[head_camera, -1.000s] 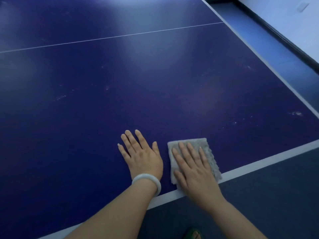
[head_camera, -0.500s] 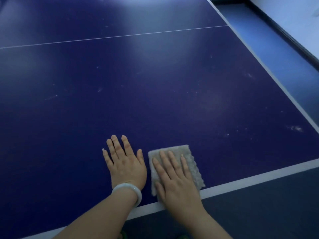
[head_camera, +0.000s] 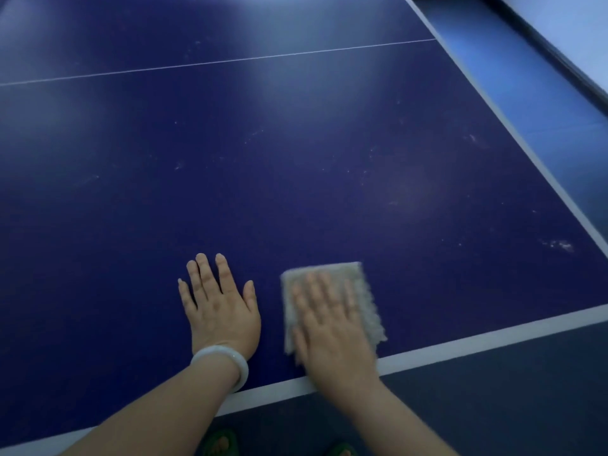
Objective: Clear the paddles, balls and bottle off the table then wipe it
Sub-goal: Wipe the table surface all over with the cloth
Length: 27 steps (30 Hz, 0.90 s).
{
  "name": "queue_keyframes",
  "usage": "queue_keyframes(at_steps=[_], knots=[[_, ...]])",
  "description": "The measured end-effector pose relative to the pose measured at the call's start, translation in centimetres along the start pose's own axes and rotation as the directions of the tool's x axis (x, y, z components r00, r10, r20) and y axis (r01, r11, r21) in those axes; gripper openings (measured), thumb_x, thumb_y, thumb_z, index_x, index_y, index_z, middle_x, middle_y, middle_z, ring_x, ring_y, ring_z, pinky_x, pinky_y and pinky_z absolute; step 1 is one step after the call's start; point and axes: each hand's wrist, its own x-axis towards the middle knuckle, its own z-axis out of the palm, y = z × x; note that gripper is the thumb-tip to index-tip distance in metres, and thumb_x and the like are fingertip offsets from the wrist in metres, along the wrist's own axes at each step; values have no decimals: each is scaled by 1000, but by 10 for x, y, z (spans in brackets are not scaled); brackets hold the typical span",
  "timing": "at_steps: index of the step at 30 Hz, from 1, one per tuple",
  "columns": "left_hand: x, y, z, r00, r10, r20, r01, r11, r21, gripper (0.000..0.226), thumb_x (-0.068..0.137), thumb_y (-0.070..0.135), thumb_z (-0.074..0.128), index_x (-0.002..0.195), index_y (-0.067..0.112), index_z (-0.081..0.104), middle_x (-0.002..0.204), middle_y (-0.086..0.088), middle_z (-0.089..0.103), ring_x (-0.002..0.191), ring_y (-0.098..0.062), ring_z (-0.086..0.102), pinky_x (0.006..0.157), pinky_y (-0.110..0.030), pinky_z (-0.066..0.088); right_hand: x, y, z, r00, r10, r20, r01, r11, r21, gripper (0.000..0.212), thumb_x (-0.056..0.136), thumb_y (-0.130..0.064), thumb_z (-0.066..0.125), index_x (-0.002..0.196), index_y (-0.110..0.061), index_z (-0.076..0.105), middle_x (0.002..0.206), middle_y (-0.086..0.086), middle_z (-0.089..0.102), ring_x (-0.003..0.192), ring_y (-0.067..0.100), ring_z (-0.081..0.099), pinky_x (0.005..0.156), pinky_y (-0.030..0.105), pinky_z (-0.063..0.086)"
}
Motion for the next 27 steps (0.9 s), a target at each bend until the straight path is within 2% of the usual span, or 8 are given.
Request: queue_keyframes(at_steps=[4, 7, 12, 16, 19, 21, 24, 27], knots=[[0, -1, 0, 1000, -10, -15, 10, 1000, -7, 75, 92, 51, -3, 156, 12, -2, 163, -15, -7, 150, -28, -9, 122, -48, -4, -14, 64, -13, 969, -247, 16, 248, 968, -35, 58, 98, -40, 36, 152, -20, 29, 158, 4, 31, 148, 23, 24, 118, 46, 12], [0, -1, 1, 1000, -11, -17, 11, 1000, -11, 71, 96, 50, 7, 156, 12, -1, 163, -15, -6, 150, -28, -10, 122, -48, -4, -12, 156, -28, 974, 220, -44, -223, 974, -52, 62, 95, -44, 16, 151, -16, 15, 159, 9, 27, 148, 25, 21, 121, 45, 7], [-1, -1, 0, 1000, -8, -19, 8, 1000, -10, 69, 98, 49, 9, 156, 13, -2, 163, -14, -7, 150, -27, -11, 122, -48, -5, 14, 156, -29, 623, 781, -39, -779, 624, 59, 64, 99, -45, 3, 157, -18, 0, 164, 8, -3, 151, 28, 0, 120, 54, 2], [0, 0, 0, 1000, -15, -21, 14, 1000, -15, 69, 98, 49, 10, 156, 13, -3, 163, -13, -8, 150, -26, -11, 122, -47, -5, 28, 62, -7, 965, 256, -54, -256, 967, 8, 62, 103, -39, 21, 156, -16, 0, 164, 8, -1, 151, 27, -5, 121, 51, -4], [0, 0, -1, 1000, -16, -27, 15, 1000, -25, 69, 98, 49, 11, 156, 13, -1, 163, -13, -7, 150, -26, -10, 122, -47, -5, 15, 45, -5, 960, -279, 9, 279, 960, 19, 58, 102, -42, 27, 156, -21, 15, 164, 2, 13, 152, 21, 5, 121, 47, 2], [0, -1, 0, 1000, -18, -24, 17, 1000, -23, 69, 98, 49, 10, 156, 14, -2, 163, -13, -7, 150, -26, -10, 122, -47, -4, 22, 84, -10, 941, -337, 8, 338, 941, -13, 58, 101, -40, 33, 153, -22, 17, 162, 2, 19, 151, 21, 10, 120, 46, 4], [0, -1, 1, 1000, -18, -23, 18, 1000, -24, 70, 97, 50, 8, 156, 14, -3, 163, -13, -8, 150, -26, -11, 122, -47, -5, 36, 163, -22, 991, 124, -43, -127, 990, -58, 63, 101, -29, 42, 152, -14, 8, 161, 13, 17, 149, 31, 10, 120, 54, 8], [1, 0, 0, 1000, -17, -26, 17, 1000, -21, 74, 92, 52, -1, 156, 14, -2, 163, -13, -8, 150, -26, -12, 122, -46, -7, 43, 182, -33, 698, 716, -17, -711, 696, 97, 61, 102, -43, 13, 156, -22, -4, 165, 6, -2, 151, 26, -2, 121, 53, -2]])
